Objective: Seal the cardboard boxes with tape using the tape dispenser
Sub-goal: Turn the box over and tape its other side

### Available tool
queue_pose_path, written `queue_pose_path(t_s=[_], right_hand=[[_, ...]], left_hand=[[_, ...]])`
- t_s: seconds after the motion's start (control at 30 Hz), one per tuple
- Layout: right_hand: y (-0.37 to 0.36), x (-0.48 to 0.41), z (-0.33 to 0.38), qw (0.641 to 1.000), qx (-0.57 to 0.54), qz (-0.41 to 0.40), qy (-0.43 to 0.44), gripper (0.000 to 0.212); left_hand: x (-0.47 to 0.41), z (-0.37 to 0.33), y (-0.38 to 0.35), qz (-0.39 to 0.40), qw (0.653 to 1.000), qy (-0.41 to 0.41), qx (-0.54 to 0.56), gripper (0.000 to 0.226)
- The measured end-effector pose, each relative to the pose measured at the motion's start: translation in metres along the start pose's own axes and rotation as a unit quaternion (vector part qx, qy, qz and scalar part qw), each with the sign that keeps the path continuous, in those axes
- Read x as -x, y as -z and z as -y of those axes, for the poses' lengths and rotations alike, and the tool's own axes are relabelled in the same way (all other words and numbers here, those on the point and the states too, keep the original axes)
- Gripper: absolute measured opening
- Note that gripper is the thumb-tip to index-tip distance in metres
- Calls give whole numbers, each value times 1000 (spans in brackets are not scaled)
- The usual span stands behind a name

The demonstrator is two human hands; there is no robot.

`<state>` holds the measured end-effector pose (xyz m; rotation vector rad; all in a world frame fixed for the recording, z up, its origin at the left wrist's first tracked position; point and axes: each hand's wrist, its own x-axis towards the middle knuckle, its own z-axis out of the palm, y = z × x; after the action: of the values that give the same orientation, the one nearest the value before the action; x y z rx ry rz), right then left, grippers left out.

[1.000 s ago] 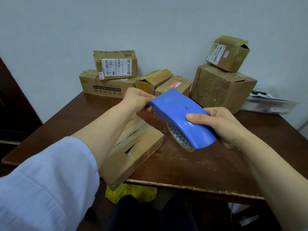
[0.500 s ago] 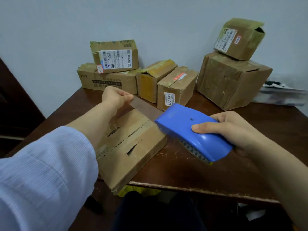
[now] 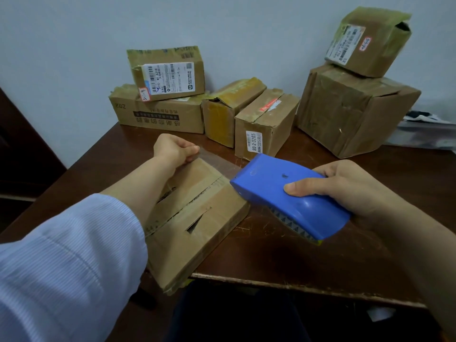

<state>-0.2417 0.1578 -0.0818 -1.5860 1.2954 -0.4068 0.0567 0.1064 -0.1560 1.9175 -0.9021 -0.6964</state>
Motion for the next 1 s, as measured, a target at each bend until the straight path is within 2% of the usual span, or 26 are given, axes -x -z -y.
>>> queue_pose_path(t_s=[0.17, 0.27, 0.37, 0.5, 0.67, 0.73, 0.87, 0.93, 1.0], right_hand=[[-1, 2, 2, 1000, 4, 3, 4, 51], [-2, 2, 3, 1000, 1, 3, 1, 50], [-4, 3, 3, 1000, 2, 5, -11, 39], [-7, 2, 0, 1000, 6, 10, -18, 48], [-9, 0, -4, 1000, 3, 14, -19, 45], [-8, 1, -5, 1000, 0, 19, -21, 44], [-7, 1, -10, 999, -2, 35, -21, 45], [-6, 2, -12, 999, -2, 42, -27, 52], [-5, 1, -14, 998, 4, 46, -35, 64]], left_hand=[[0, 3, -3, -3, 1000, 2, 1, 8], [0, 3, -3, -4, 1000, 1, -10, 2], [0, 5, -4, -10, 1000, -6, -19, 7], [0, 7, -5, -16, 999, -20, -47, 16], [0, 6, -9, -16, 995, -33, -95, 25], [-1, 6, -9, -16, 993, -33, -112, 32], [-3, 11, -7, -18, 987, 3, -158, 66], [4, 8, -8, -52, 978, -52, -197, 67], [19, 0, -10, -81, 961, -130, -228, 48]])
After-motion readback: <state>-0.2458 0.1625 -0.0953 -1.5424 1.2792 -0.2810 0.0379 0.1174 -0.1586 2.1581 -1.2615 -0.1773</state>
